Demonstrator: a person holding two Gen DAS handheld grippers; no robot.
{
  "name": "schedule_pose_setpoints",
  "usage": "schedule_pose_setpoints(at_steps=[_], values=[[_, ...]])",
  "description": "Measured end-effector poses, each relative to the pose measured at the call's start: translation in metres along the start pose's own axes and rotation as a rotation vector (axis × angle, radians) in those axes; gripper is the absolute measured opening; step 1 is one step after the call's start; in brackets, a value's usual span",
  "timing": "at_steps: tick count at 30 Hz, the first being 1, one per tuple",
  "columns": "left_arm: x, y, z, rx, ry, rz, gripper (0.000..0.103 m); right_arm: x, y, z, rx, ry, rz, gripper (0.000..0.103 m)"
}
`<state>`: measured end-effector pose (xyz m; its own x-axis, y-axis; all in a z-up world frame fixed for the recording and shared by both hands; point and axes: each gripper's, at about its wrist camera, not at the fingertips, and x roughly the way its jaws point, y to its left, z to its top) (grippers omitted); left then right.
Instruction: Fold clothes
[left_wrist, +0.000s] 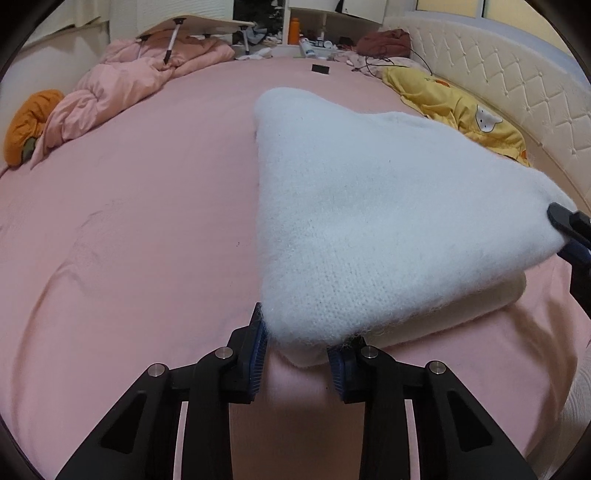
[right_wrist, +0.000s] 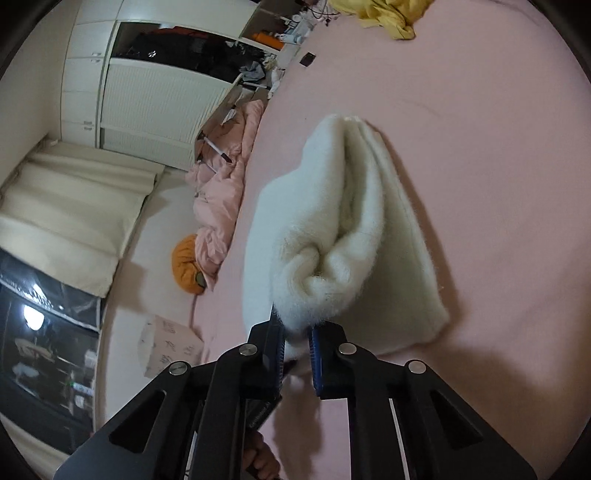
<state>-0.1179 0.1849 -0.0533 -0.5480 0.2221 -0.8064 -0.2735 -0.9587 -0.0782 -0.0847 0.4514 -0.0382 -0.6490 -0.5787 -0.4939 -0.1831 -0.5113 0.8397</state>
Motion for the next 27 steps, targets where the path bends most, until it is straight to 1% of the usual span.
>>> schedule_pose_setpoints(at_steps=[2, 3, 4, 9, 10, 11, 12, 13, 14, 15, 16, 17, 18, 19, 20, 22, 23, 24, 25, 27], values=[[0.001, -0.001, -0.001, 0.002, 0.001, 0.003, 0.029, 0.009, -0.014, -0.005, 0.034, 0.036, -0.06, 0.012], [0.001, 0.0, -0.001, 0.001, 0.003, 0.003, 0.029, 0.01, -0.025, -0.007, 0.091, 0.044, -0.048, 0.011], [0.001, 0.0, -0.001, 0.001, 0.004, 0.003, 0.029, 0.006, -0.029, -0.009, 0.111, 0.03, -0.022, 0.011], [0.001, 0.0, -0.001, 0.0, 0.009, 0.006, 0.029, 0.002, -0.014, -0.003, 0.024, 0.016, -0.095, 0.012], [-0.001, 0.0, -0.001, 0.005, 0.009, 0.016, 0.033, 0.002, -0.012, -0.003, 0.011, 0.017, -0.116, 0.014], [-0.004, -0.001, -0.002, 0.015, 0.006, 0.032, 0.035, 0.002, -0.012, -0.004, 0.01, 0.028, -0.151, 0.022], [-0.008, -0.001, -0.003, 0.024, -0.002, 0.046, 0.044, 0.002, -0.012, -0.006, 0.01, 0.035, -0.201, 0.04], [-0.013, 0.0, -0.005, 0.03, -0.009, 0.052, 0.049, -0.002, -0.009, -0.008, 0.008, 0.028, -0.28, 0.045], [-0.021, 0.002, -0.008, 0.032, -0.018, 0.051, 0.05, -0.007, -0.006, -0.009, -0.003, 0.002, -0.32, 0.052], [-0.028, 0.004, -0.012, 0.034, -0.026, 0.049, 0.051, -0.017, 0.0, -0.011, -0.027, -0.04, -0.347, 0.059], [-0.035, 0.007, -0.015, 0.024, -0.026, 0.042, 0.056, -0.026, 0.009, -0.017, -0.062, -0.09, -0.379, 0.064], [-0.041, 0.011, -0.018, -0.001, -0.015, 0.031, 0.062, -0.031, 0.016, -0.023, -0.099, -0.113, -0.399, 0.065], [-0.047, 0.015, -0.021, -0.025, -0.004, 0.019, 0.074, -0.036, 0.029, -0.031, -0.162, -0.129, -0.421, 0.066], [-0.055, 0.019, -0.026, -0.058, -0.002, 0.006, 0.076, -0.039, 0.041, -0.04, -0.22, -0.141, -0.442, 0.066], [-0.065, 0.022, -0.032, -0.091, -0.009, -0.007, 0.077, -0.04, 0.049, -0.048, -0.273, -0.143, -0.465, 0.066], [-0.081, 0.024, -0.043, -0.118, -0.01, -0.015, 0.077, -0.041, 0.073, -0.072, -0.423, -0.14, -0.546, 0.066], [-0.089, 0.023, -0.049, -0.124, -0.01, -0.009, 0.078, -0.039, 0.081, -0.084, -0.48, -0.137, -0.583, 0.066], [-0.095, 0.02, -0.056, -0.124, -0.013, 0.002, 0.08, -0.038, 0.088, -0.1, -0.535, -0.136, -0.624, 0.067], [-0.102, 0.016, -0.064, -0.114, -0.019, 0.019, 0.084, -0.038, 0.093, -0.114, -0.579, -0.136, -0.664, 0.069], [-0.113, 0.006, -0.083, -0.077, -0.032, 0.059, 0.093, -0.041, 0.091, -0.137, -0.598, -0.14, -0.722, 0.075]])
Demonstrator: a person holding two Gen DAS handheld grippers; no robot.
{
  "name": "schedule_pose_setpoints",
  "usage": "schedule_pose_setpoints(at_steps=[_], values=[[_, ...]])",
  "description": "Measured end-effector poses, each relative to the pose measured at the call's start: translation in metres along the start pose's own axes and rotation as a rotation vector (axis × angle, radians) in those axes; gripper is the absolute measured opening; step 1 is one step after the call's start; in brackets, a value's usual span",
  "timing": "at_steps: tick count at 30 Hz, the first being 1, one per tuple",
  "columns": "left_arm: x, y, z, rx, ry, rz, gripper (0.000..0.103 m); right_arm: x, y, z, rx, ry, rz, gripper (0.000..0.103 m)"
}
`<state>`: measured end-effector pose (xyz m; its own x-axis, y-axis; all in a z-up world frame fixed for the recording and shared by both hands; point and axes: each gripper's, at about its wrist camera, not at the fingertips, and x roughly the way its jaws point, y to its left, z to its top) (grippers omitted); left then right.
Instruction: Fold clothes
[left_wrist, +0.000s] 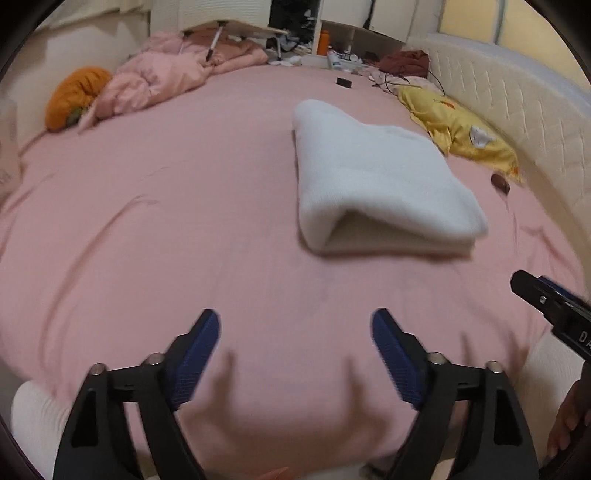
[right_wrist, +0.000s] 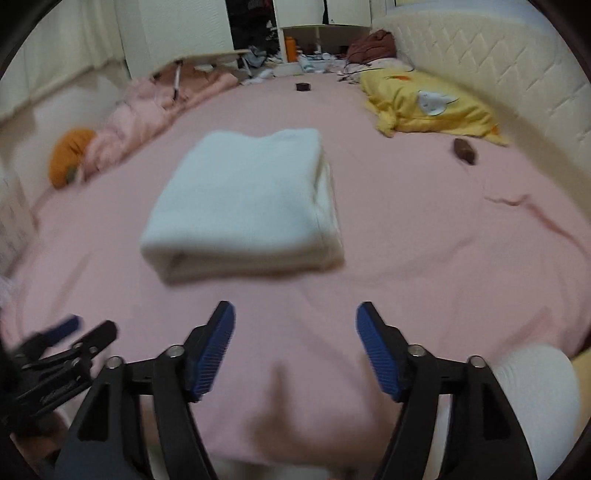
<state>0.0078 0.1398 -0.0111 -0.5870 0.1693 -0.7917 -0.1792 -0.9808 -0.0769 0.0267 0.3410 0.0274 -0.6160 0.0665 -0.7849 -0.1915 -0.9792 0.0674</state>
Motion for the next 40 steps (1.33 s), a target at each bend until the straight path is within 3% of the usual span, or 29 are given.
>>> schedule_pose_setpoints(at_steps=[3, 6, 10, 13, 19, 31, 40], values=[[-0.011, -0.014, -0.017, 0.077, -0.029, 0.054, 0.093, -0.009, 0.004, -0.022, 0.012, 0.011, 0.06, 0.075], [-0.024, -0.025, -0.016, 0.146, -0.084, 0.091, 0.099, -0.02, 0.017, -0.024, -0.031, -0.031, 0.058, 0.075], [-0.039, -0.021, -0.014, 0.107, -0.111, 0.038, 0.1, -0.034, 0.025, -0.026, -0.071, -0.098, 0.044, 0.075], [-0.043, -0.016, -0.014, 0.074, -0.11, 0.041, 0.1, -0.04, 0.028, -0.027, -0.069, -0.112, 0.029, 0.075], [-0.043, -0.011, -0.016, 0.044, -0.097, 0.069, 0.1, -0.043, 0.025, -0.025, -0.043, -0.103, 0.024, 0.075], [-0.04, -0.007, -0.016, 0.007, -0.068, 0.043, 0.1, -0.041, 0.024, -0.026, -0.048, -0.092, 0.037, 0.075], [-0.043, -0.003, -0.014, -0.016, -0.106, 0.039, 0.1, -0.037, 0.023, -0.027, -0.039, -0.074, 0.044, 0.075]])
